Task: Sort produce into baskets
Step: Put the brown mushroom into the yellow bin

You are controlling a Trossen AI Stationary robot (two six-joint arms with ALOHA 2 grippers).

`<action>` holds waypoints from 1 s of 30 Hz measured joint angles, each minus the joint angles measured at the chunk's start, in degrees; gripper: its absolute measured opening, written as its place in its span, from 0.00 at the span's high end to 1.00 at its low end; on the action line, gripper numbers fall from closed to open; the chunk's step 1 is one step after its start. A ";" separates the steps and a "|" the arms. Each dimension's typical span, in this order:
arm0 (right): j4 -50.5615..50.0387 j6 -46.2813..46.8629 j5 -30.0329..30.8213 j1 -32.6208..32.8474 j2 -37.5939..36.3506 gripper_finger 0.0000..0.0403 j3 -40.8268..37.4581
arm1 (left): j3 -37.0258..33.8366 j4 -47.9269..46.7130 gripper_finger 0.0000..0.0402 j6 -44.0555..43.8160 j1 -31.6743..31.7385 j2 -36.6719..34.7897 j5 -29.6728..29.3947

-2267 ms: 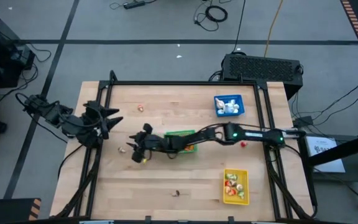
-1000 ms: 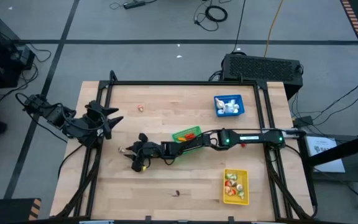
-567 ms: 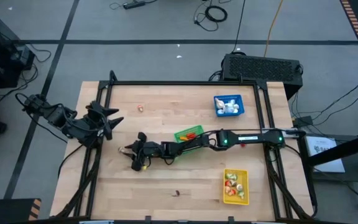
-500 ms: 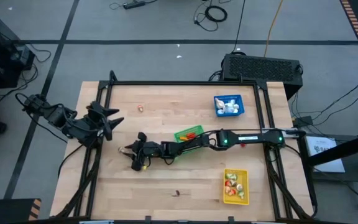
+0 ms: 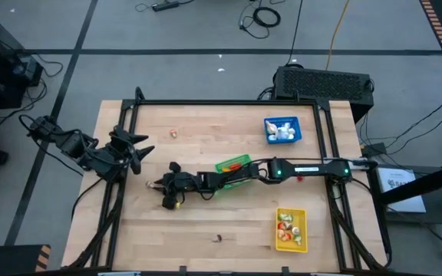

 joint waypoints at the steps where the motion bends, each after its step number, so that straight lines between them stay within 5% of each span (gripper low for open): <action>1: 0.06 0.00 0.01 0.00 0.00 0.78 -0.02 | 0.00 0.00 0.42 0.00 0.00 0.10 0.00; 10: -0.50 -0.21 -0.50 -0.04 -0.04 0.81 -0.07 | 0.00 0.00 0.42 -0.02 0.00 0.34 -0.07; 19: -0.42 -0.86 -1.37 -0.13 -0.02 0.99 -0.13 | 0.00 0.00 0.42 -0.02 -0.02 0.32 -0.09; 30: -4.46 -1.56 -3.89 -0.64 -3.36 1.00 -0.43 | 0.00 -1.52 0.42 -0.23 0.00 0.32 0.31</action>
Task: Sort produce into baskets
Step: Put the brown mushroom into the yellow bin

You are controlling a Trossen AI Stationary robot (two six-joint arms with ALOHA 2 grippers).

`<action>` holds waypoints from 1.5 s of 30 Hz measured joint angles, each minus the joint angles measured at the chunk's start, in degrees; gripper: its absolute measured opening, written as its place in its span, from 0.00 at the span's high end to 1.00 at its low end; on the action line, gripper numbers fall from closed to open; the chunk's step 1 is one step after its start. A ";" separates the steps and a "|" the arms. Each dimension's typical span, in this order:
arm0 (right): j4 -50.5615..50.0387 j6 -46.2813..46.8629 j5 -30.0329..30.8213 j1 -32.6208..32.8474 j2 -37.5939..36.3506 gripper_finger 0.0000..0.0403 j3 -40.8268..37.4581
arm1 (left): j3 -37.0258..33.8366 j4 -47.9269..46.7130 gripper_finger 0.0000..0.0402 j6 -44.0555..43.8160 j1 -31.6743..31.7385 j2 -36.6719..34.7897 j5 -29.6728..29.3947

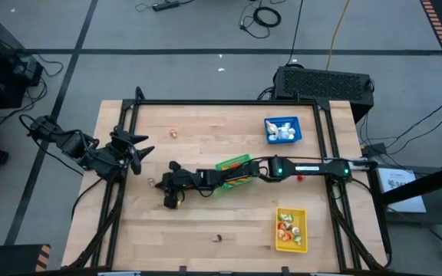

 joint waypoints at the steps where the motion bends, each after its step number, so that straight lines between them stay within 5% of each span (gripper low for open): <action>1: -2.19 0.29 0.08 -0.06 -0.94 1.00 -0.06 | 0.00 -0.16 0.42 -0.88 -0.02 0.02 0.50; 12: -33.21 -10.25 2.90 1.00 -18.89 1.00 0.02 | 0.00 -8.56 0.42 -11.86 -0.02 4.81 13.46; 24: -58.28 -10.77 7.11 5.06 -25.17 1.00 0.01 | -6.21 -8.59 0.42 -9.93 -0.17 25.09 38.15; 45: -52.86 -10.44 7.11 9.98 -25.26 1.00 -3.81 | -7.72 -7.54 0.42 -7.96 0.67 43.02 40.09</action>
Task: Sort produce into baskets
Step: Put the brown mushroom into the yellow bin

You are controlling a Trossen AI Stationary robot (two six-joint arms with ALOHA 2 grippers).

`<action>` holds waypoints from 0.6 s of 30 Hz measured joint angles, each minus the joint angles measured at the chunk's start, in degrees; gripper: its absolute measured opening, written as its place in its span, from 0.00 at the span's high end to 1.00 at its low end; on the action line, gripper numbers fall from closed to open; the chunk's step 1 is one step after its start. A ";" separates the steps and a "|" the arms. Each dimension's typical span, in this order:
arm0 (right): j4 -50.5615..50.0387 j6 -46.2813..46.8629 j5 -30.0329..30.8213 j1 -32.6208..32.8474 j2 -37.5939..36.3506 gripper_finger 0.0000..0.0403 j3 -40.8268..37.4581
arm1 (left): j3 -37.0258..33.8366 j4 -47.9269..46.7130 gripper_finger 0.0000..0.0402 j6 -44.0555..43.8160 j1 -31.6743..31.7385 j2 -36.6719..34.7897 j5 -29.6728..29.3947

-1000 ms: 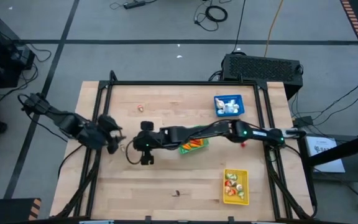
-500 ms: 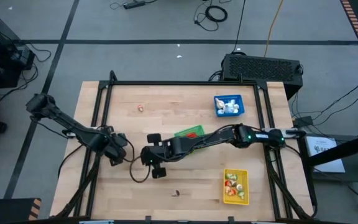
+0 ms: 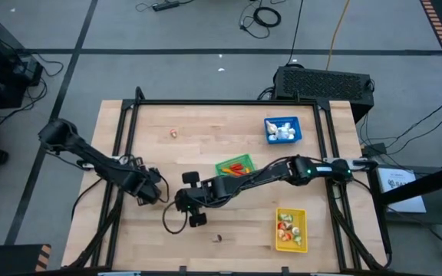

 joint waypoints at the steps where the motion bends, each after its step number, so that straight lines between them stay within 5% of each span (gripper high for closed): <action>1: 0.01 -0.01 -0.01 0.07 0.01 1.00 0.00 | -0.04 0.60 0.42 1.28 0.35 0.58 -0.25; 11: -1.54 1.00 -0.01 0.95 -0.01 1.00 0.04 | -0.06 10.93 0.42 12.12 4.91 3.29 -1.35; 18: -1.74 1.10 -0.13 1.19 -0.01 1.00 0.07 | -0.06 7.83 0.42 11.27 6.98 3.53 -1.32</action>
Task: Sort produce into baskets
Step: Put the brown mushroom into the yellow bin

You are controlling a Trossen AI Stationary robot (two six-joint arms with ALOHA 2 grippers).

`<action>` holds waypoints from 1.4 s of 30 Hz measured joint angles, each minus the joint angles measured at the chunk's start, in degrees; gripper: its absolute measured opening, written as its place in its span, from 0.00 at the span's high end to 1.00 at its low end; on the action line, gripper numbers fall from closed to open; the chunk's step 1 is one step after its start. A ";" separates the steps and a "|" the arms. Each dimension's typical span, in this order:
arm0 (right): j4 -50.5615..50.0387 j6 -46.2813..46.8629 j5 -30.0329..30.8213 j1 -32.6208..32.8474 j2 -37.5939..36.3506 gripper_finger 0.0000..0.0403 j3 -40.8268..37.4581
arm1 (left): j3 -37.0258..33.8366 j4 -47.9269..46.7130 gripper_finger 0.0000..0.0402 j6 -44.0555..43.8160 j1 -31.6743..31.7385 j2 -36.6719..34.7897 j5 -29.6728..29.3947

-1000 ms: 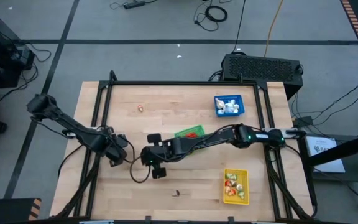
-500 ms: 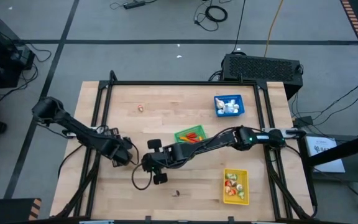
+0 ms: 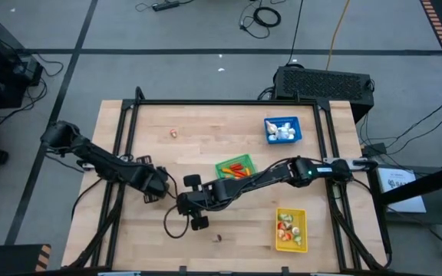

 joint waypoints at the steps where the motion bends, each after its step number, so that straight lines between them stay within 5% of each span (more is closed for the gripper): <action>1: -0.06 0.00 -0.03 0.00 0.00 1.00 0.00 | 0.01 -0.26 0.42 -0.16 0.22 0.00 0.02; 17: 0.00 0.20 -0.02 0.38 0.00 1.00 0.00 | 0.02 -1.70 0.44 -2.89 5.06 -0.01 2.27; 29: -2.58 0.18 -0.26 0.72 0.00 1.00 0.02 | -2.37 0.35 0.76 -0.89 5.95 -0.25 3.94; 38: -13.18 0.04 -3.04 3.55 -2.09 1.00 0.02 | -0.79 12.31 0.79 6.45 3.42 -1.82 3.47; 42: -20.18 1.47 0.94 4.32 -6.98 1.00 0.02 | -0.77 19.84 0.79 8.97 1.35 -5.25 4.52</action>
